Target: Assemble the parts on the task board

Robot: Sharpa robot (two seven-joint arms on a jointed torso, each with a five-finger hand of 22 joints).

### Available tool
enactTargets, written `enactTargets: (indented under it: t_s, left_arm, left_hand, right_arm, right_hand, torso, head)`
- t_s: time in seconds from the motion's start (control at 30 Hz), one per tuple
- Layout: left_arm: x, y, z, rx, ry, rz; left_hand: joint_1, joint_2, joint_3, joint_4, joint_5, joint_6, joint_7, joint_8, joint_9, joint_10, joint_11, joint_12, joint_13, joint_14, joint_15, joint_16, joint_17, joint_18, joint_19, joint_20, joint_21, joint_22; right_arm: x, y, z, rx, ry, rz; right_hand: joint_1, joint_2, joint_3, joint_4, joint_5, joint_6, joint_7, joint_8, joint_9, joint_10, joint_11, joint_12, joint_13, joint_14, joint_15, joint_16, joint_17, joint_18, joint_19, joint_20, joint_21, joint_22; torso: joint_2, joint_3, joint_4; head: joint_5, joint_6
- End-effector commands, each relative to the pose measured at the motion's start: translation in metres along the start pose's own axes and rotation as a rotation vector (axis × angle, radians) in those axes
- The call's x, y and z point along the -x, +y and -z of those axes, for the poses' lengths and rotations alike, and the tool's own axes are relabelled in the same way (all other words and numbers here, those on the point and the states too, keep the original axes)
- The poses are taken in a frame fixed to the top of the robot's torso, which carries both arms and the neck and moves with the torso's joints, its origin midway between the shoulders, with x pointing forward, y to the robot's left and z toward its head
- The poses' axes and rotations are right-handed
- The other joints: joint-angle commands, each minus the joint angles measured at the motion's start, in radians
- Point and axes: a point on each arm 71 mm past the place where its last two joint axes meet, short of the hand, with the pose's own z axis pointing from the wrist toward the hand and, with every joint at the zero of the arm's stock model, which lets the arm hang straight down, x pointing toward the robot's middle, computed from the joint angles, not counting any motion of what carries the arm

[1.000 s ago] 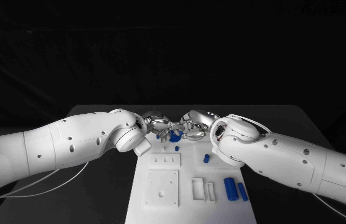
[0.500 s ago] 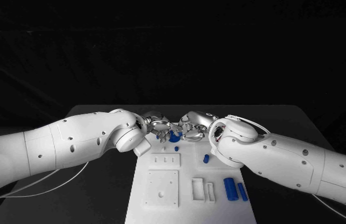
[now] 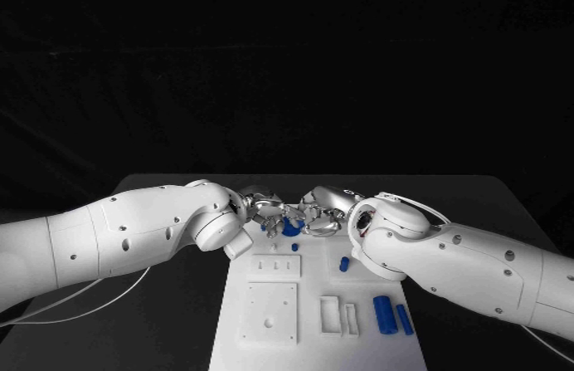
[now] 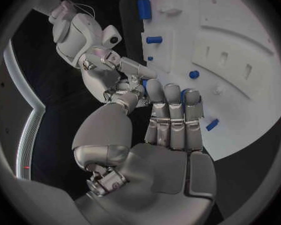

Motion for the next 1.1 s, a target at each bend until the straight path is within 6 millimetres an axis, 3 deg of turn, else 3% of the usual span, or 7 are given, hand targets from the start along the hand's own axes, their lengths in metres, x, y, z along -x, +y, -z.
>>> enactTargets:
  t_s: [0.03, 0.13, 0.17, 0.3, 0.7, 1.1]
  left_arm:
    - [-0.0029, -0.0025, -0.0001, -0.003, 0.026, -0.014]
    - [-0.0035, -0.0023, -0.0001, 0.000, 0.031, -0.023]
    - [-0.0039, -0.0024, -0.0001, 0.002, 0.034, -0.026]
    - [-0.0044, -0.0021, 0.0000, 0.006, 0.038, -0.032]
    - [-0.0051, -0.0024, -0.0012, 0.012, 0.038, -0.045]
    - [-0.0053, -0.0025, -0.0014, 0.013, 0.038, -0.048]
  left_hand:
    - [-0.021, -0.009, 0.000, 0.001, -0.016, 0.008, 0.001, 0.001, 0.002, 0.003, -0.004, 0.006, -0.001, 0.000, -0.007, 0.008, -0.003, 0.002, 0.002, -0.086, 0.008, 0.010]
    - [-0.029, -0.019, 0.001, 0.007, -0.027, 0.011, -0.001, 0.001, 0.002, 0.004, -0.004, 0.008, -0.002, 0.001, -0.008, 0.010, -0.004, 0.002, 0.002, -0.087, 0.008, 0.009]
    - [-0.039, -0.032, -0.001, 0.014, -0.046, 0.016, -0.001, 0.003, 0.004, 0.007, -0.006, 0.011, -0.002, 0.002, -0.009, 0.013, -0.005, 0.002, 0.004, -0.088, 0.010, 0.008]
    - [-0.043, -0.044, 0.008, 0.024, -0.051, 0.030, -0.006, 0.007, 0.010, 0.012, -0.011, 0.019, -0.001, 0.006, -0.012, 0.023, -0.007, 0.004, 0.006, -0.091, 0.013, 0.007]
    - [-0.049, -0.052, 0.011, 0.033, -0.053, 0.038, -0.010, 0.009, 0.015, 0.015, -0.015, 0.027, 0.000, 0.009, -0.014, 0.031, -0.008, 0.004, 0.009, -0.093, 0.018, 0.006]
    - [-0.042, -0.043, 0.018, 0.031, -0.051, 0.034, -0.009, 0.005, 0.016, 0.014, -0.014, 0.030, 0.000, 0.007, -0.015, 0.035, -0.010, 0.005, 0.008, -0.094, 0.021, 0.005]
  right_arm:
    - [-0.0018, 0.0033, 0.0001, 0.010, 0.018, 0.007]
    - [-0.0019, 0.0033, 0.0000, 0.009, 0.018, 0.007]
    - [-0.0019, 0.0035, -0.0001, 0.010, 0.018, 0.007]
    - [-0.0021, 0.0039, -0.0001, 0.010, 0.019, 0.008]
    - [-0.0029, 0.0068, 0.0003, 0.015, 0.023, 0.009]
    - [-0.0040, 0.0089, 0.0005, 0.017, 0.030, 0.011]
  right_hand:
    - [0.002, -0.010, 0.006, 0.002, -0.005, 0.203, -0.010, 0.006, 0.002, -0.028, -0.022, 0.002, -0.001, -0.002, -0.007, 0.002, -0.001, 0.084, 0.001, -0.005, 0.003, 0.008]
    - [0.002, -0.010, 0.006, 0.002, -0.005, 0.203, -0.009, 0.005, 0.002, -0.028, -0.022, 0.002, -0.001, -0.002, -0.007, 0.002, -0.001, 0.084, 0.001, -0.005, 0.003, 0.008]
    - [0.002, -0.010, 0.006, 0.002, -0.005, 0.203, -0.010, 0.005, 0.002, -0.028, -0.022, 0.002, -0.001, -0.002, -0.007, 0.002, -0.001, 0.084, 0.001, -0.005, 0.003, 0.008]
    - [0.002, -0.010, 0.007, 0.002, -0.005, 0.203, -0.010, 0.005, 0.002, -0.028, -0.022, 0.002, -0.002, -0.002, -0.007, 0.002, -0.001, 0.084, 0.001, -0.005, 0.003, 0.008]
    - [0.002, -0.011, 0.008, 0.003, -0.005, 0.204, -0.010, 0.005, 0.003, -0.028, -0.022, 0.002, -0.002, -0.002, -0.007, 0.002, -0.002, 0.084, 0.001, -0.005, 0.003, 0.008]
    - [0.002, -0.011, 0.009, 0.003, -0.005, 0.204, -0.009, 0.004, 0.004, -0.028, -0.022, 0.002, -0.002, -0.002, -0.007, 0.002, -0.002, 0.084, 0.002, -0.004, 0.003, 0.008]
  torso:
    - [0.000, -0.0003, 0.0007]
    - [0.000, -0.0002, 0.0011]
    - [0.000, -0.0002, 0.0011]
    - [0.000, -0.0005, 0.0001]
    - [0.000, -0.0004, 0.0005]
    - [0.000, 0.0002, -0.0001]
  head:
    - [-0.002, -0.001]
    - [-0.001, -0.002]
    - [-0.001, -0.002]
    - [-0.001, -0.003]
    - [-0.001, -0.004]
    - [-0.001, -0.005]
